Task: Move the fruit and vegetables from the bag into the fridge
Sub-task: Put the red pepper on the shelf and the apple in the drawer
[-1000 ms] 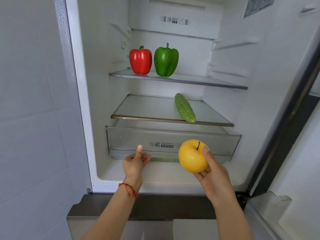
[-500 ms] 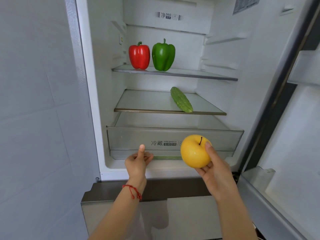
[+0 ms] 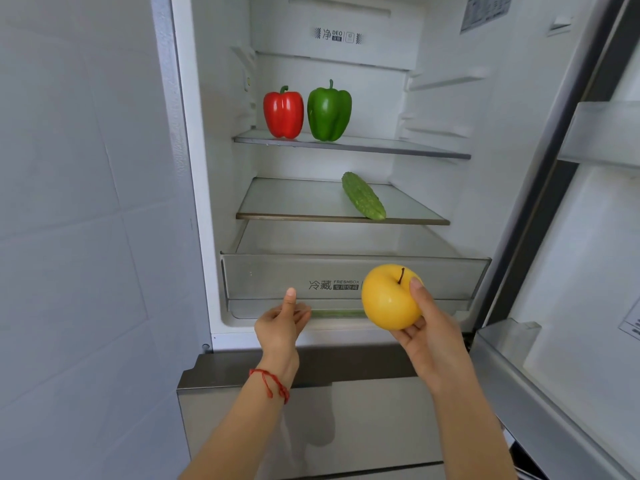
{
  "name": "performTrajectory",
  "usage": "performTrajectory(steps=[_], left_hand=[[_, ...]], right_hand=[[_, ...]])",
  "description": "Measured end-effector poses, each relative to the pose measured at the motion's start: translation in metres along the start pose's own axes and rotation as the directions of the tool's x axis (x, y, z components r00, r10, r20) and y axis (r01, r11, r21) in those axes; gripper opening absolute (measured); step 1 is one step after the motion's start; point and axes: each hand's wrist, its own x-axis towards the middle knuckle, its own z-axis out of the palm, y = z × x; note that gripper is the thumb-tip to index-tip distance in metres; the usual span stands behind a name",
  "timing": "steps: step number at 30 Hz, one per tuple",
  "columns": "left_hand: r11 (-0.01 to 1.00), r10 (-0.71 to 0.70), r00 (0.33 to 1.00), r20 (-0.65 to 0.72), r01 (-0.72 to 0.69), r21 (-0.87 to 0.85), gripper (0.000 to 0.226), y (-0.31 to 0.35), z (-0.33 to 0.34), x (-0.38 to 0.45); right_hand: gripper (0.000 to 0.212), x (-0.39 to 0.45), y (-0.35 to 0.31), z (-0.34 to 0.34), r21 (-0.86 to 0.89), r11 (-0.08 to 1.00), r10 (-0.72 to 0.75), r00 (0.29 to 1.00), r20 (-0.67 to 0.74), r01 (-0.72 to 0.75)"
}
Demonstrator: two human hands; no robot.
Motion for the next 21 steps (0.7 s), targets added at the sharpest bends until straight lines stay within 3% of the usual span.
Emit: performTrajectory(steps=[4, 7, 9, 14, 17, 21], left_hand=[[0.992, -0.096, 0.995, 0.010, 0.095, 0.081, 0.027, 0.004, -0.009, -0.003], [0.962, -0.161, 0.987, 0.012, 0.154, 0.227, 0.028, 0.012, -0.021, -0.014], [0.955, -0.127, 0.990, 0.053, 0.108, 0.276, 0.028, 0.024, -0.027, -0.026], [0.915, 0.214, 0.960, 0.179, -0.262, 0.307, 0.022, 0.081, -0.025, -0.049], [0.834, 0.437, 0.875, 0.208, -0.481, 0.273, 0.012, 0.122, -0.016, -0.045], [0.681, 0.655, 0.730, 0.195, -0.682, 0.265, 0.017, 0.168, -0.003, -0.020]], right_hand=[[0.010, -0.002, -0.001, 0.004, -0.006, 1.000, -0.008, 1.000, 0.011, 0.008], [0.015, 0.000, -0.001, 0.009, -0.012, 1.000, -0.008, 1.000, 0.028, 0.008], [0.019, 0.002, -0.002, 0.014, -0.011, 1.000, -0.006, 0.999, 0.045, 0.006], [0.023, 0.009, -0.007, 0.028, -0.028, 0.999, -0.023, 0.997, 0.079, 0.025], [0.019, 0.014, -0.013, 0.039, -0.035, 0.998, -0.043, 0.993, 0.106, 0.047], [0.019, 0.024, -0.023, 0.051, -0.069, 0.995, -0.067, 0.988, 0.142, 0.077]])
